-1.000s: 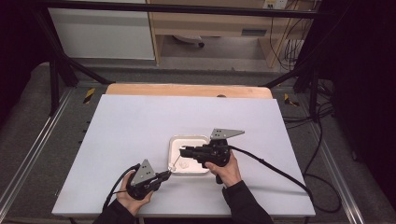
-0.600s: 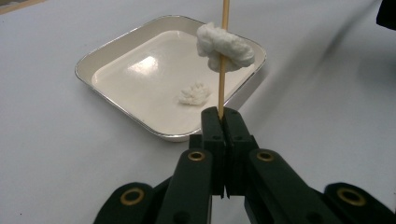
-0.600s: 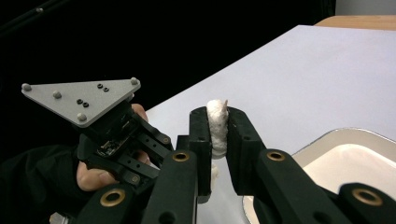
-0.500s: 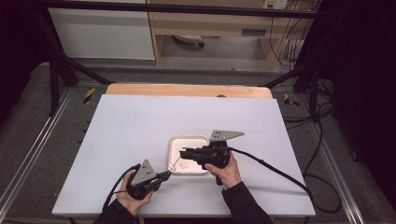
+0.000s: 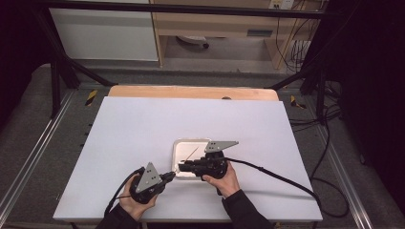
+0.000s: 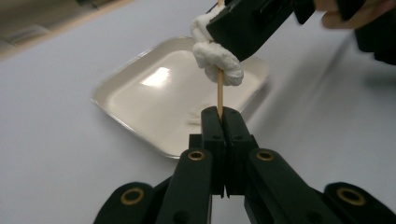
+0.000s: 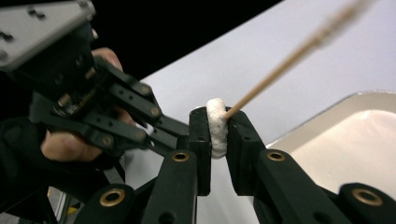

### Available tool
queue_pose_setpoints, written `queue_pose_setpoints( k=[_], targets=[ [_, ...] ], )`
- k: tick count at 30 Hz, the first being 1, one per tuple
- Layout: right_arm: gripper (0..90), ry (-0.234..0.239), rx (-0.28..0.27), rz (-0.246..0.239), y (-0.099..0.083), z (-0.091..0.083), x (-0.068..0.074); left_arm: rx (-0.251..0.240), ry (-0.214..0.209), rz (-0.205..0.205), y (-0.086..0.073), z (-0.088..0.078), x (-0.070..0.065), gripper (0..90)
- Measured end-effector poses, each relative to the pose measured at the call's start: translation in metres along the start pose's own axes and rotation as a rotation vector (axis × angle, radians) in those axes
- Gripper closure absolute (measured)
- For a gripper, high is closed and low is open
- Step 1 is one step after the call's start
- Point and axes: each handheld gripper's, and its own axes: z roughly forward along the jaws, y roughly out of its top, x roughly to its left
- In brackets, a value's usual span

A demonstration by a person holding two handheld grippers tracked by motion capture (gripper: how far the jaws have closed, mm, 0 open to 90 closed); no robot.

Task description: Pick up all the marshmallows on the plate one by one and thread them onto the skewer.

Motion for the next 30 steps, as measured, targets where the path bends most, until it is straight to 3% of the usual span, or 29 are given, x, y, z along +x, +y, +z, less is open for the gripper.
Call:
queue_pose_setpoints(
  k=[3,7,12,18,24,30],
  targets=[
    [81.4,0.01,0.003,0.032,-0.002,0.004,-0.003,0.008,-0.019,-0.009,-0.001,-0.001,0.004,89.5],
    [79.3,-0.003,0.001,0.022,-0.001,0.002,-0.002,0.011,-0.044,-0.033,-0.001,0.002,0.006,89.5],
    [65.2,-0.026,-0.01,0.012,0.002,-0.001,0.0,0.018,-0.048,-0.052,-0.002,0.003,0.008,89.4],
    [46.0,-0.128,-0.007,-0.05,0.009,-0.012,0.0,0.012,-0.051,-0.061,-0.005,0.0,0.013,89.3],
    [24.4,-0.213,0.043,-0.058,0.0,-0.016,-0.009,0.02,-0.053,-0.077,-0.008,-0.001,0.017,89.3],
    [13.8,-0.284,0.13,-0.09,-0.009,-0.012,-0.015,0.023,-0.052,-0.1,-0.01,-0.003,0.023,89.2]
  ],
)
